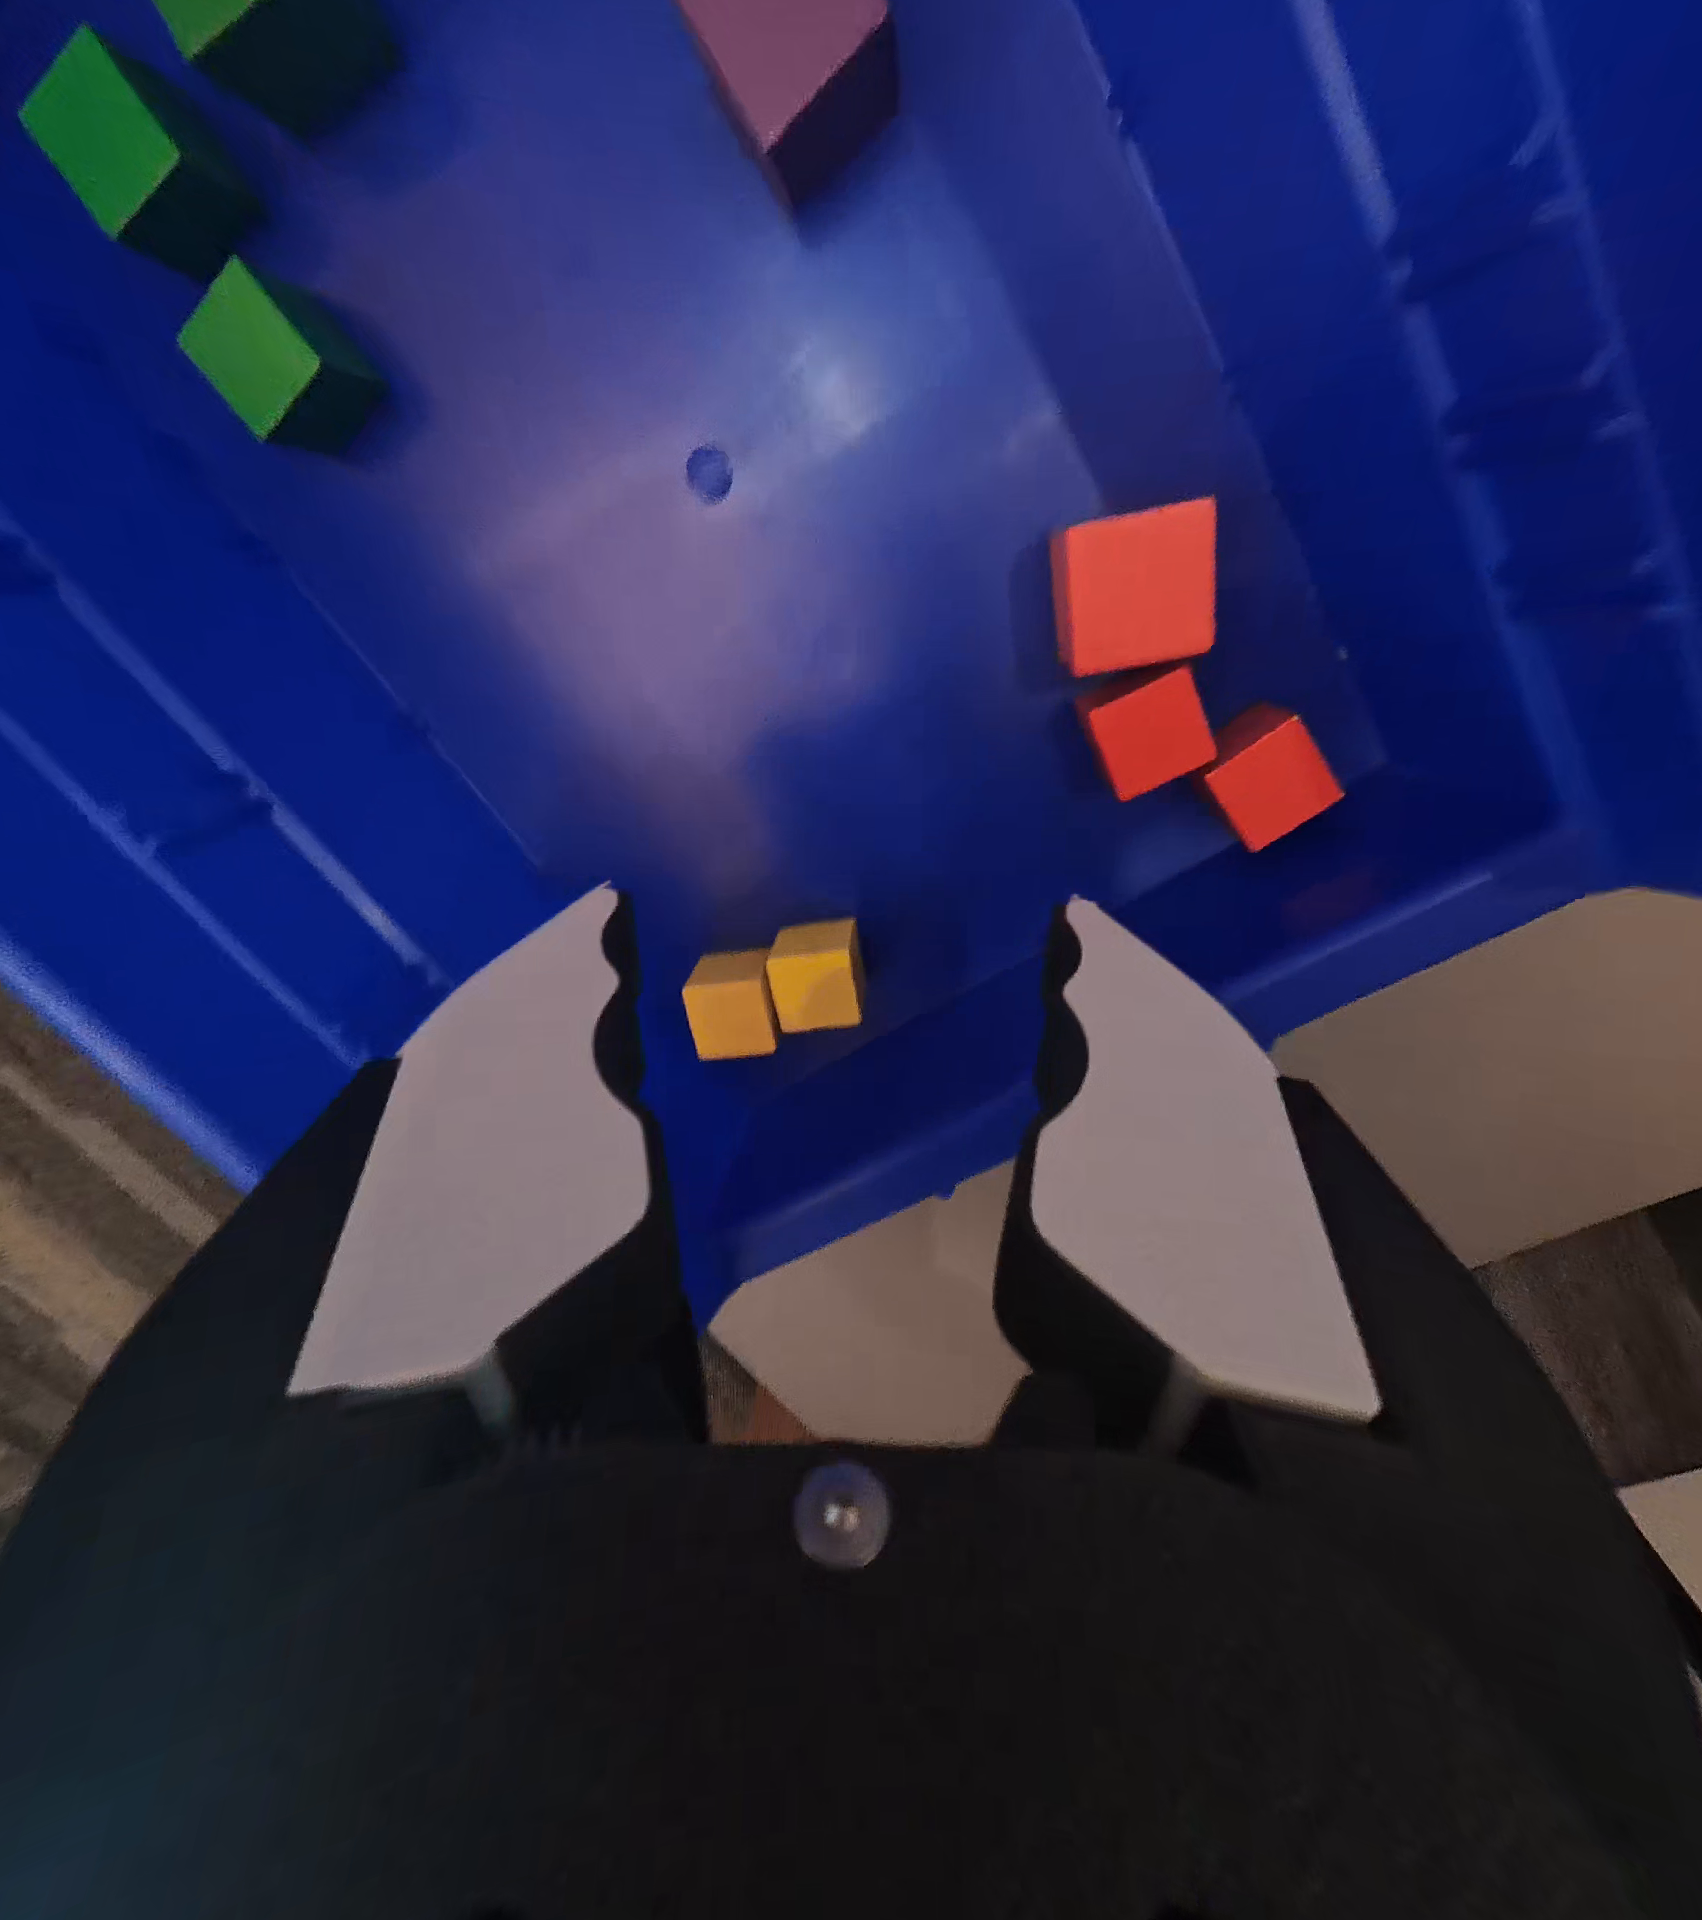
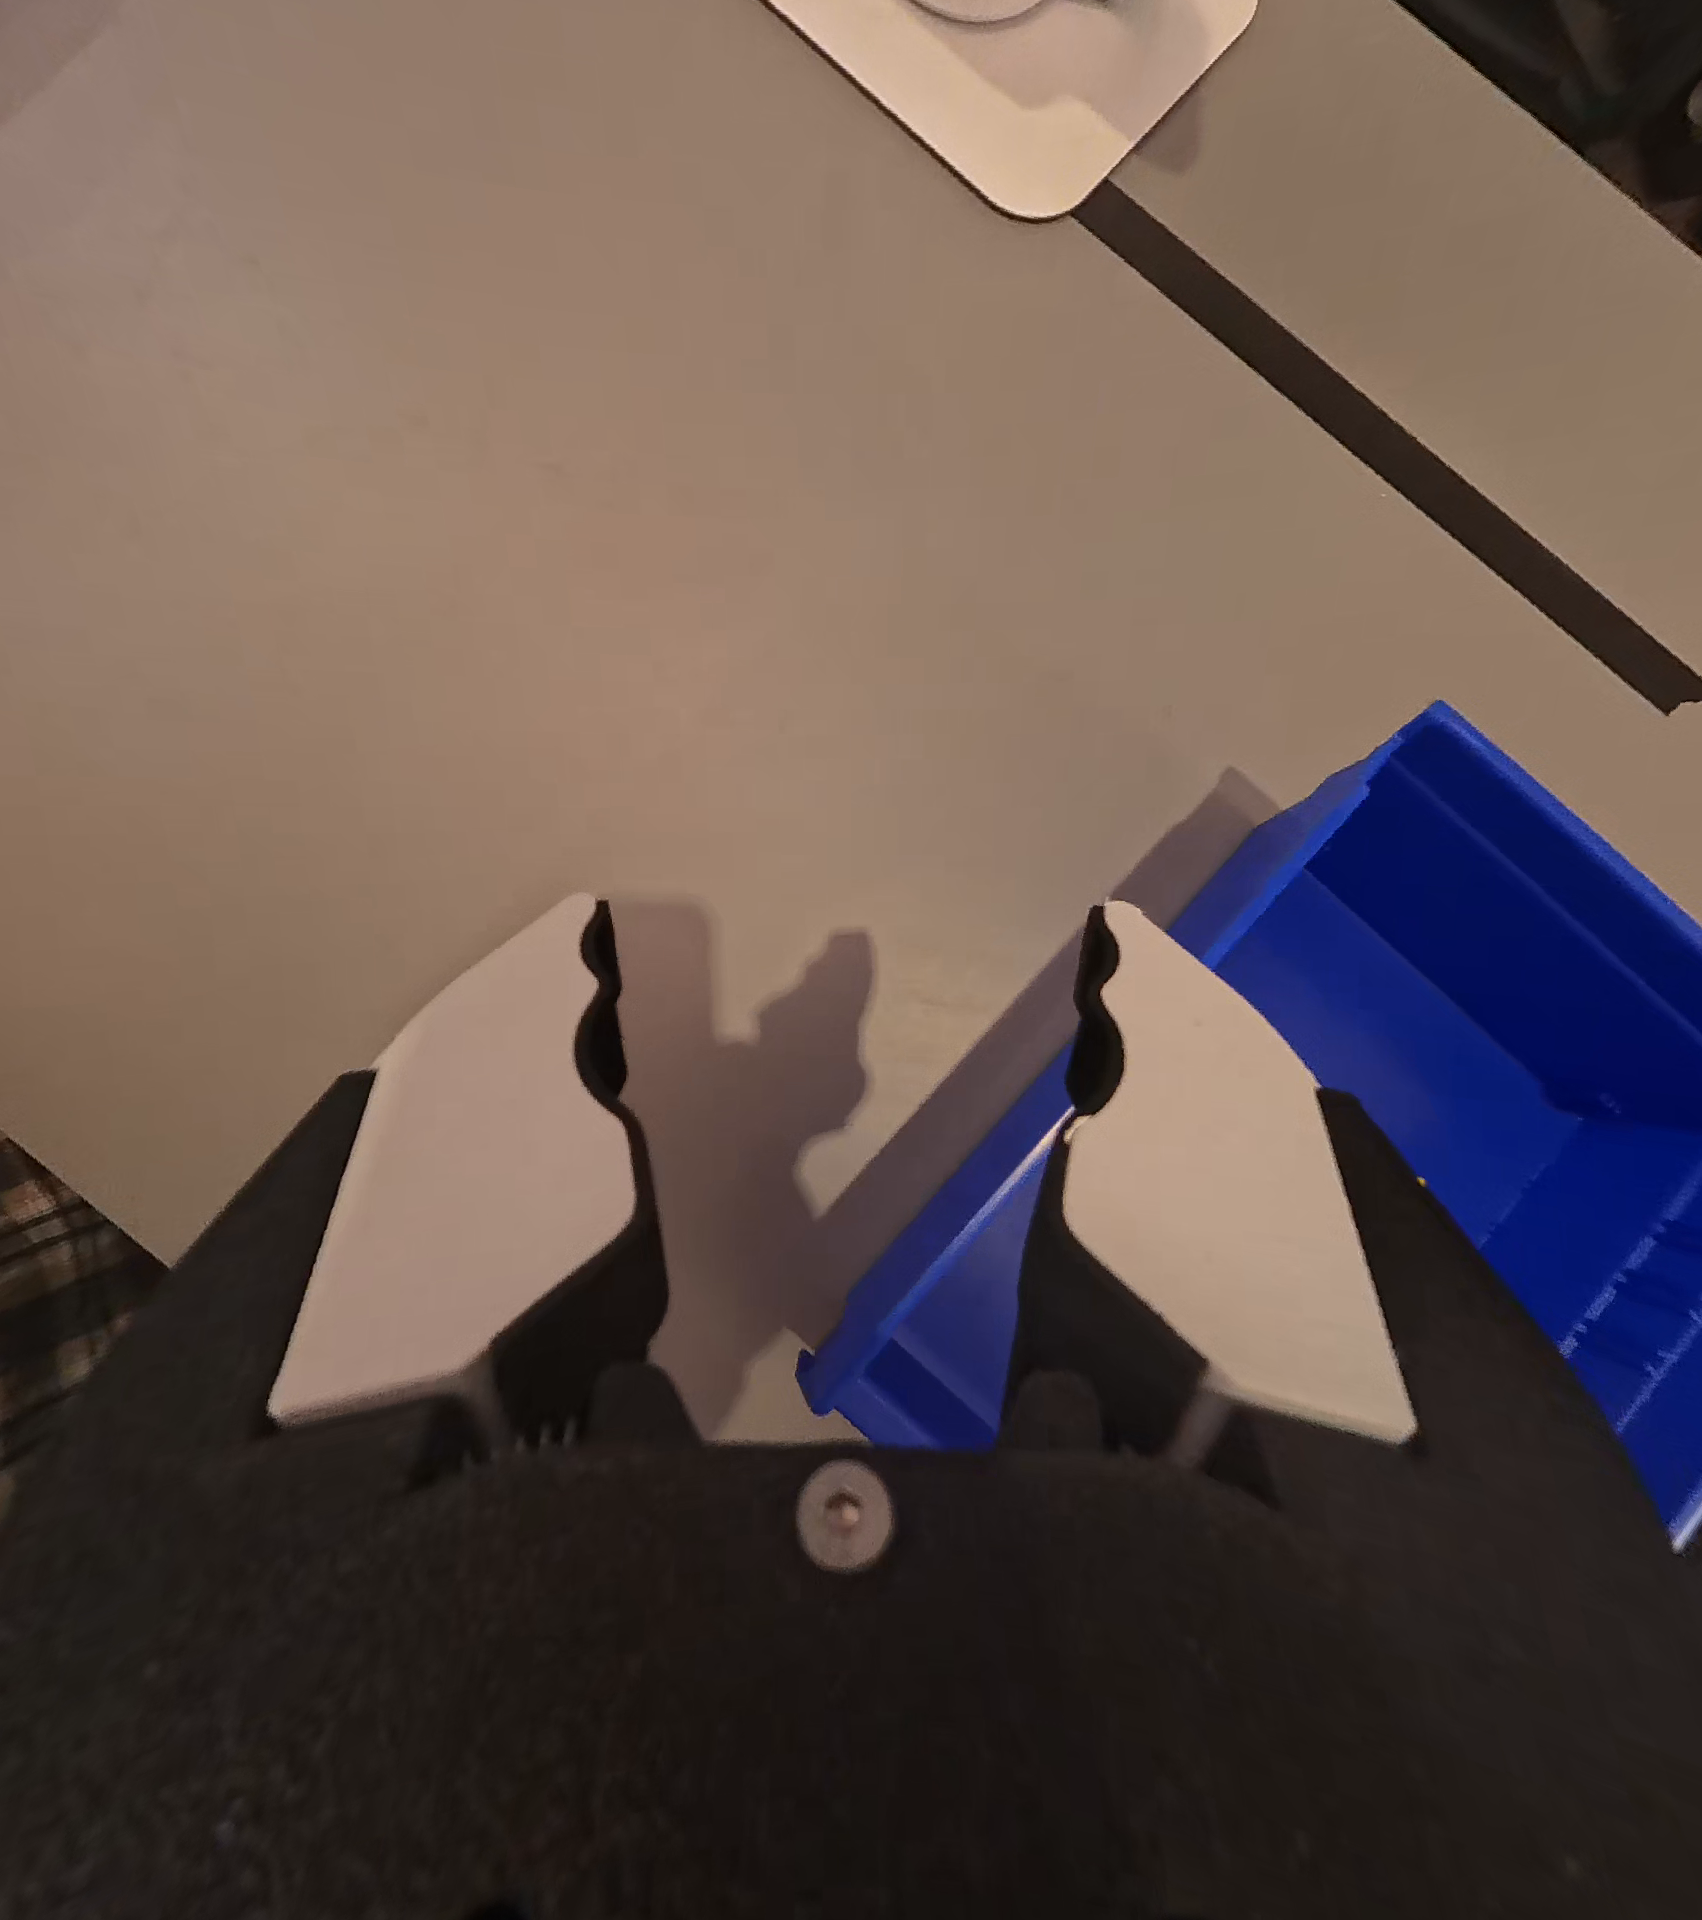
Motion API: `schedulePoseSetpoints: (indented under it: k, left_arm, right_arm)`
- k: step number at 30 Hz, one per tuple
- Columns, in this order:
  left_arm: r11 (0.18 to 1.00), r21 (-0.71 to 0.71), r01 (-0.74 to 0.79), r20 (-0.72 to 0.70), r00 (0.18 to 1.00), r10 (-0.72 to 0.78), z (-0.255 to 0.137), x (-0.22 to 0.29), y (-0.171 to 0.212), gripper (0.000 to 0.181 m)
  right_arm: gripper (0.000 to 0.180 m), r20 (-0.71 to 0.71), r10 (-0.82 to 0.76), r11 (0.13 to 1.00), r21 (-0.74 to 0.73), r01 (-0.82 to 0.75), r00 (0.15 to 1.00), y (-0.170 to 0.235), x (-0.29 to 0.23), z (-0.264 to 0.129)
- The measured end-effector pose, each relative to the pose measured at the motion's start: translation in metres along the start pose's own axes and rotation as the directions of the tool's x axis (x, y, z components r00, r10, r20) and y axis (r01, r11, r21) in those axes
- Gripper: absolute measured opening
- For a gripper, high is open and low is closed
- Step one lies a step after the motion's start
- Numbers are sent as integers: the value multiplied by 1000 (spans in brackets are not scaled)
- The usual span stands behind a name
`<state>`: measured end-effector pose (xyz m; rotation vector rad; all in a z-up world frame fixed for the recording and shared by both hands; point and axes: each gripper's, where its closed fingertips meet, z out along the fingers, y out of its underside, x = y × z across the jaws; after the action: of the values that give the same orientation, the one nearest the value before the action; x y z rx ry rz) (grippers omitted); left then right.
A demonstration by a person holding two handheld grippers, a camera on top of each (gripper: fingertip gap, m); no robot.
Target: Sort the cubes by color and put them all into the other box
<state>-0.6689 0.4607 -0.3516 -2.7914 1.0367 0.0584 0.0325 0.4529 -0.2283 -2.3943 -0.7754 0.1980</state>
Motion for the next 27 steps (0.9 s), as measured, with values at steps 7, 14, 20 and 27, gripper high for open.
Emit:
schedulePoseSetpoints:
  k: [7,14,20,27]
  left_arm:
    - [994,106,13,-137,991,1,11,31,-43,70]
    - [998,39,42,-167,985,-35,37,36,-40,70]
    - [1000,-5,18,-174,985,-18,44,40,-34,62]
    - [999,-27,21,-274,961,-27,51,46,-27,1]
  right_arm:
    - [84,-11,-13,1000,-14,12,1000,-1,-5,-4]
    - [84,-20,-15,1000,-13,15,1000,-1,-8,-9]
    - [85,-5,-24,1000,-19,24,1000,-3,-14,-5]
    - [84,0,-32,999,-4,32,999,-3,-18,-4]
